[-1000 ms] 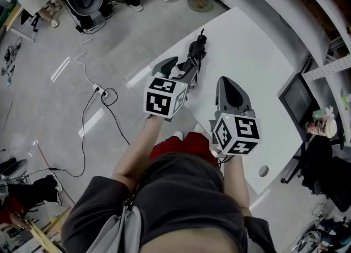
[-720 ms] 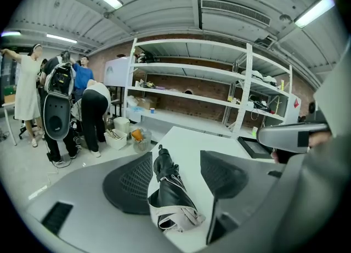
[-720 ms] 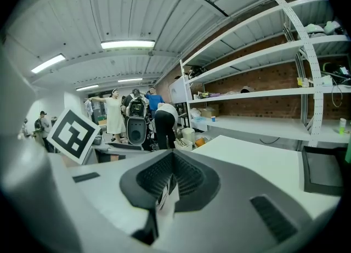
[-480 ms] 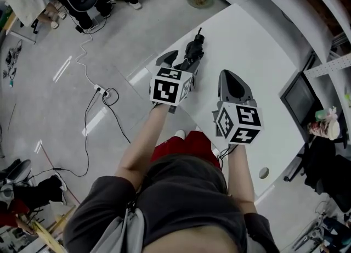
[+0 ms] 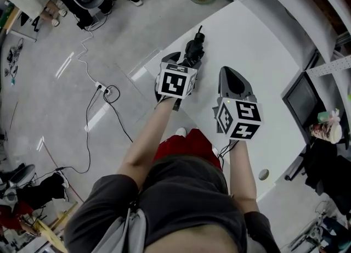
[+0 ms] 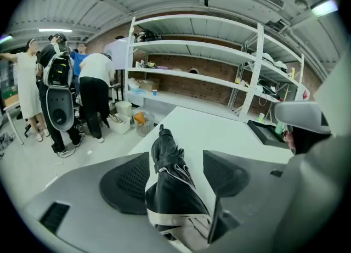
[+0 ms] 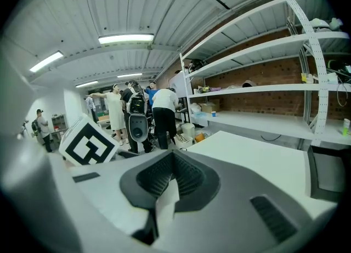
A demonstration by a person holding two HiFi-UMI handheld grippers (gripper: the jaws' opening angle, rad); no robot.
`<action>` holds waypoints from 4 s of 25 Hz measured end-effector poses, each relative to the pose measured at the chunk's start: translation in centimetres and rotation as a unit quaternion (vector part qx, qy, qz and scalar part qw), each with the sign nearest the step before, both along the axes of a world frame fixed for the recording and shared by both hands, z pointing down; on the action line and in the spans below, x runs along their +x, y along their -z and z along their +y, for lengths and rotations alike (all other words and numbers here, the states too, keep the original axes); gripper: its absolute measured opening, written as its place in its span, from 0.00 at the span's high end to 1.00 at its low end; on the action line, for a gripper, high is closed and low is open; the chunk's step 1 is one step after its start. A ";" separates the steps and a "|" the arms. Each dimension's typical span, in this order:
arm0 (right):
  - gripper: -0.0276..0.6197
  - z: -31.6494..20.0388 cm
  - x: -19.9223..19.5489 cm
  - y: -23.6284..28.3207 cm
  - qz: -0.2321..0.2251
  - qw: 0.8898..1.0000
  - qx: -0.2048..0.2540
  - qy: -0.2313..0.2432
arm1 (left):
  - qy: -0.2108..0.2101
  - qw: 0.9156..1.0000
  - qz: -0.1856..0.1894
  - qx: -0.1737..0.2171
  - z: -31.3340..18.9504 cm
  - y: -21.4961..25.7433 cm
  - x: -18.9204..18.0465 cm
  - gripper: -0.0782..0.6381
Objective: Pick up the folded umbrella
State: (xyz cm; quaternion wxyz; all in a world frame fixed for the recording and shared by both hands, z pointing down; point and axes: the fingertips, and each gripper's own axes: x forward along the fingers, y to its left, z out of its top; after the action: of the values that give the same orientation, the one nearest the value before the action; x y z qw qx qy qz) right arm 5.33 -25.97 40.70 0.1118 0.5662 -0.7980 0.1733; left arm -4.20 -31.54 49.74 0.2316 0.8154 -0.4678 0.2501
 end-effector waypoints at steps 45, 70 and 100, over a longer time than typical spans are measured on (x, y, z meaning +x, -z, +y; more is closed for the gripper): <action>0.93 -3.9 1.3 -4.9 -0.019 0.998 -0.061 0.027 | 0.012 0.986 -0.090 -0.137 -2.7 -8.4 1.5 0.48; 0.93 -0.3 2.1 -3.2 -0.022 0.999 -0.049 0.003 | 0.008 0.994 -0.098 -0.056 -1.5 -6.2 2.0 0.58; 0.93 6.5 7.0 3.0 -0.021 0.993 0.022 -0.118 | -0.111 0.988 0.023 0.109 3.6 9.0 8.6 0.59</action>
State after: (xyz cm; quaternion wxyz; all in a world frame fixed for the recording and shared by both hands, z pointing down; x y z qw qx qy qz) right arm 12.34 -19.49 37.66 0.0612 0.6547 -0.7317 0.1795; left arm 4.38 -27.95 40.75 0.1229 0.8879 -0.3940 0.2033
